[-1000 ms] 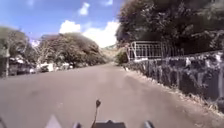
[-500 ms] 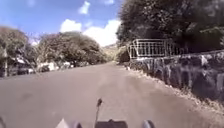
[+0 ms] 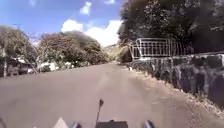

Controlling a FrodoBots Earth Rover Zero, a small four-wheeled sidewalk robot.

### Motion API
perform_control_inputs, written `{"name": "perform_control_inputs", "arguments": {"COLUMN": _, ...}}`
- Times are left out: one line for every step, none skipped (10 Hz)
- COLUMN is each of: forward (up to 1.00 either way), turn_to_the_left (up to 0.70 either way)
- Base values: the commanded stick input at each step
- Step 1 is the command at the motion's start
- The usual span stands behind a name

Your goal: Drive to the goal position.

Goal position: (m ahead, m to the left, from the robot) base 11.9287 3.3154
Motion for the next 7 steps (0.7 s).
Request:
{"name": "perform_control_inputs", "arguments": {"forward": 0.7, "turn_to_the_left": 0.0}}
{"name": "perform_control_inputs", "arguments": {"forward": 0.7, "turn_to_the_left": 0.0}}
{"name": "perform_control_inputs", "arguments": {"forward": 0.7, "turn_to_the_left": 0.0}}
{"name": "perform_control_inputs", "arguments": {"forward": 0.7, "turn_to_the_left": 0.0}}
{"name": "perform_control_inputs", "arguments": {"forward": 0.7, "turn_to_the_left": 0.0}}
{"name": "perform_control_inputs", "arguments": {"forward": 0.7, "turn_to_the_left": 0.0}}
{"name": "perform_control_inputs", "arguments": {"forward": 0.7, "turn_to_the_left": 0.0}}
